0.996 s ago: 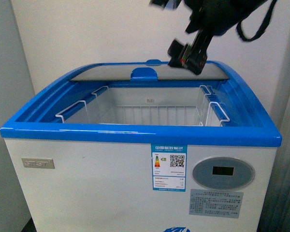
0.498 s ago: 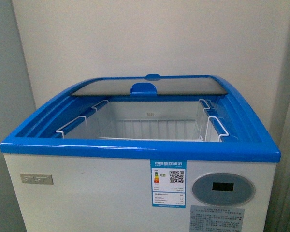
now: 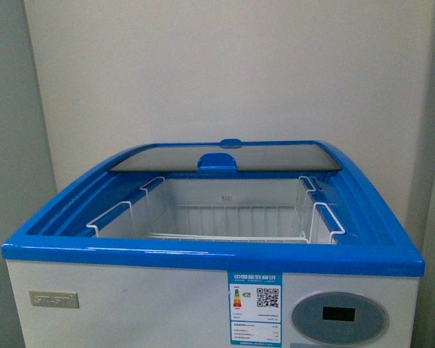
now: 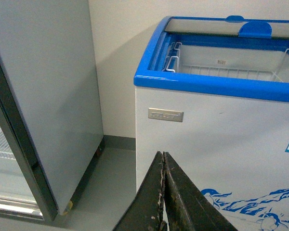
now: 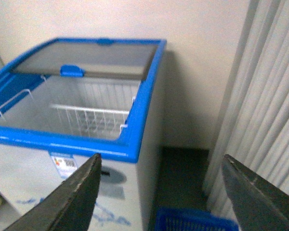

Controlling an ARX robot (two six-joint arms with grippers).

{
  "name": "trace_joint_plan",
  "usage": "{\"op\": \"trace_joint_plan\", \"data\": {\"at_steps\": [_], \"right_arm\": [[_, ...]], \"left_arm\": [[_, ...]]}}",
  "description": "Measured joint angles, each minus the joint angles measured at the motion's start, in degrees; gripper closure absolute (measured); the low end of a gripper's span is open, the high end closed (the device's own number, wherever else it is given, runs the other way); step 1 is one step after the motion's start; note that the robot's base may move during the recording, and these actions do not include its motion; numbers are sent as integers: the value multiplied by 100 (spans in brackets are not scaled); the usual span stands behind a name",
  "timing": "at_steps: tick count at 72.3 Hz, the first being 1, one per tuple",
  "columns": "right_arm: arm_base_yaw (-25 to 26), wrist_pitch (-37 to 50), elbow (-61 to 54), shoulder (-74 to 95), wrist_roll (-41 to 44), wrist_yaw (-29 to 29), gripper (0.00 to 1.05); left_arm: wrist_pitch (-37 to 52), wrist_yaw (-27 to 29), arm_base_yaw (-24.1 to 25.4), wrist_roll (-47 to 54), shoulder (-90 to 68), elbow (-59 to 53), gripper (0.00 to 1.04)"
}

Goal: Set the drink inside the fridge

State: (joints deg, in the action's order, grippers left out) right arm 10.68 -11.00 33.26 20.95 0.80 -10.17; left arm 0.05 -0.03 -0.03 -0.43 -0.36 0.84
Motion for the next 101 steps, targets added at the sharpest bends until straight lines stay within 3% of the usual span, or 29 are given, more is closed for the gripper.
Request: {"op": "trace_joint_plan", "data": {"at_steps": [5,8,18,53,101], "right_arm": [[-223,151,-374,-199,-2,236,71],[-608,238,-675,-319,-2,763,79],[-1023,472,-1320,-654,9,966,103],[-1045,938,-2540,-1425,-17,997,102],[-1047,1080,-3222,-2002,-17,1005,102]], "left_arm": [[0,2,0,0,2,0,102],[0,2,0,0,0,0,102],[0,0,0,0,0,0,102],[0,0,0,0,2,0,102],[0,0,0,0,0,0,102]]}}
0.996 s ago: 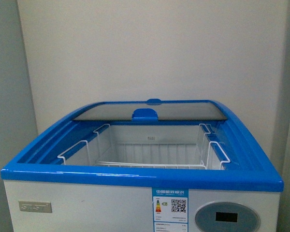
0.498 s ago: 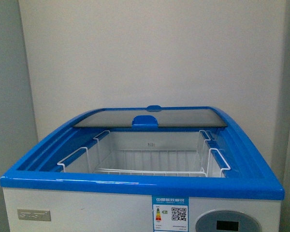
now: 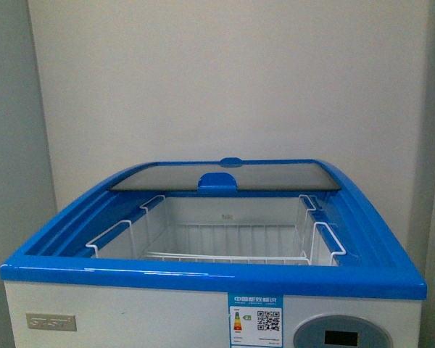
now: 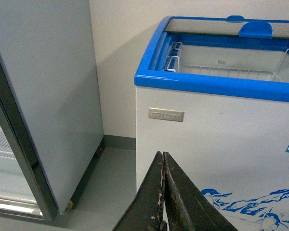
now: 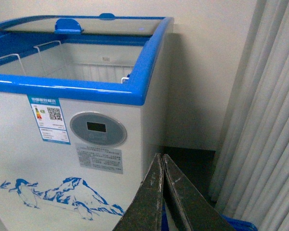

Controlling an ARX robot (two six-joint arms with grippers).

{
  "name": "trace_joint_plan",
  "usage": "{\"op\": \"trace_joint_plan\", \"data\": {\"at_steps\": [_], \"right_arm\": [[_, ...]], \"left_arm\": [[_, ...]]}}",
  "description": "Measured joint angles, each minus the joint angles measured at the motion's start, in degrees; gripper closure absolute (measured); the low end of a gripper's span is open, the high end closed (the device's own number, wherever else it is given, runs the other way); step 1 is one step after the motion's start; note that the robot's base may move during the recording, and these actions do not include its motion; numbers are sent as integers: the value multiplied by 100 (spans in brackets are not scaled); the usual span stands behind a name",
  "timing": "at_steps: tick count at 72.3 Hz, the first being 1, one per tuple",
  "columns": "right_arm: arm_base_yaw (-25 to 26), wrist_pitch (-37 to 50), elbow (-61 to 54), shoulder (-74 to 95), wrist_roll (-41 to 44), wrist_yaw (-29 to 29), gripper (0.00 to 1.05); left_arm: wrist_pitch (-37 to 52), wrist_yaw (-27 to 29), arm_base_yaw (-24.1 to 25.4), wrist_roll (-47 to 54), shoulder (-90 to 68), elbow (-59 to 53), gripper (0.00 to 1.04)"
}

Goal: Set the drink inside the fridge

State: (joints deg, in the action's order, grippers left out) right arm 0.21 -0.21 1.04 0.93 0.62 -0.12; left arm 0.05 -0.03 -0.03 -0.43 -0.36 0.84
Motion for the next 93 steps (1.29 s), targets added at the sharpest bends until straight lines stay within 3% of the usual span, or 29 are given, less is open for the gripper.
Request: {"op": "trace_joint_plan", "data": {"at_steps": [18,56,59,93], "right_arm": [[0,2,-11,-57,0,-7,102],[0,2,-11,-61,-2,-7,10],[0,2,-11,-61,-7,-7,6],[0,2,-11,-61,-4,-7,8]], "left_arm": [[0,0,0,-4,2,0,101],[0,2,0,0,2,0,8],[0,0,0,11,2,0,7],[0,2,0,13,2,0,8]]}}
